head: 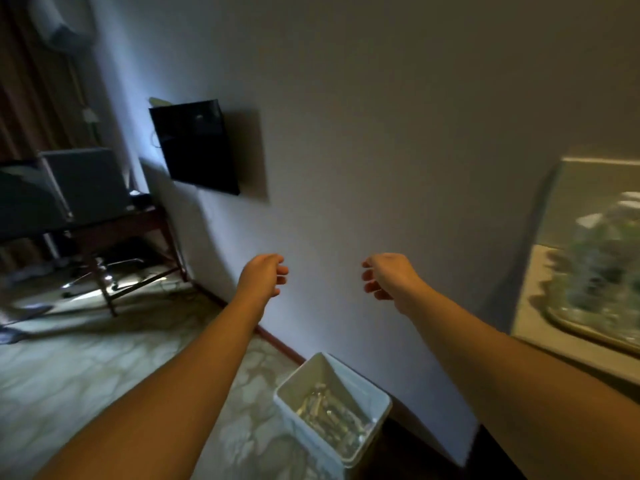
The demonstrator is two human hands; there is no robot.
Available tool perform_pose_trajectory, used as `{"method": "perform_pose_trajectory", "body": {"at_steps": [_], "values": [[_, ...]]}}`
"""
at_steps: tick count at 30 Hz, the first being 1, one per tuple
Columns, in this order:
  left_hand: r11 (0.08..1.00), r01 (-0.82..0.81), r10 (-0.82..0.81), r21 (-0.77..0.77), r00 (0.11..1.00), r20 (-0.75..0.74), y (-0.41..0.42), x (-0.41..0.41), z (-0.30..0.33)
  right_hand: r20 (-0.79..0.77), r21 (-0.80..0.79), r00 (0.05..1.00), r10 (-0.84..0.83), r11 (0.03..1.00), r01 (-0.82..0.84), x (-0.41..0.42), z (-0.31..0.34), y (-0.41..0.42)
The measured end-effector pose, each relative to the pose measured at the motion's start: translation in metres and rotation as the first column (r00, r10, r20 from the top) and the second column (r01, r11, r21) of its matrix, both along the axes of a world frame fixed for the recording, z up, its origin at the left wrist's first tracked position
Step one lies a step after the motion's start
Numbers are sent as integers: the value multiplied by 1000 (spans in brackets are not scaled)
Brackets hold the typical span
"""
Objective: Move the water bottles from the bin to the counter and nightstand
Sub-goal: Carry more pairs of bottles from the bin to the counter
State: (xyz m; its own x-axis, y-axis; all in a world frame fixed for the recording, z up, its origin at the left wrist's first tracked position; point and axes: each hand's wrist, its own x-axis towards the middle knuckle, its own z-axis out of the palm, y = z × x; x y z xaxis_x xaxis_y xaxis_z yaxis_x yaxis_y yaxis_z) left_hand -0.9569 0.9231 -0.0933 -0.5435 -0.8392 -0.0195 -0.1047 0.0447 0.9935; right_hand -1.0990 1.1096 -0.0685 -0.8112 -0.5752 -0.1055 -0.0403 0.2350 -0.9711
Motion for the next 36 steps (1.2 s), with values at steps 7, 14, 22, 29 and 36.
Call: {"method": "perform_pose_trajectory", "body": {"at_steps": [7, 14, 22, 29, 36], "values": [[1000, 24, -24, -18, 999, 24, -85, -7, -28, 72, 60, 997, 13, 998, -17, 2, -45, -120], [993, 117, -115, -19, 992, 56, -167, -92, -73, 112, 123, 994, -15, 992, 1, -62, -106, -223], [982, 163, -176, 99, 975, 135, -262, -207, -137, 234, 186, 967, -100, 981, 56, -157, -161, -322], [933, 286, -321, 219, 935, 150, -307, -293, -190, 265, 252, 940, -215, 956, 147, -216, -197, -366], [827, 469, -524, 309, 842, 127, -336, -376, -268, 323, 330, 827, -460, 874, 357, -258, -276, -397]]}}
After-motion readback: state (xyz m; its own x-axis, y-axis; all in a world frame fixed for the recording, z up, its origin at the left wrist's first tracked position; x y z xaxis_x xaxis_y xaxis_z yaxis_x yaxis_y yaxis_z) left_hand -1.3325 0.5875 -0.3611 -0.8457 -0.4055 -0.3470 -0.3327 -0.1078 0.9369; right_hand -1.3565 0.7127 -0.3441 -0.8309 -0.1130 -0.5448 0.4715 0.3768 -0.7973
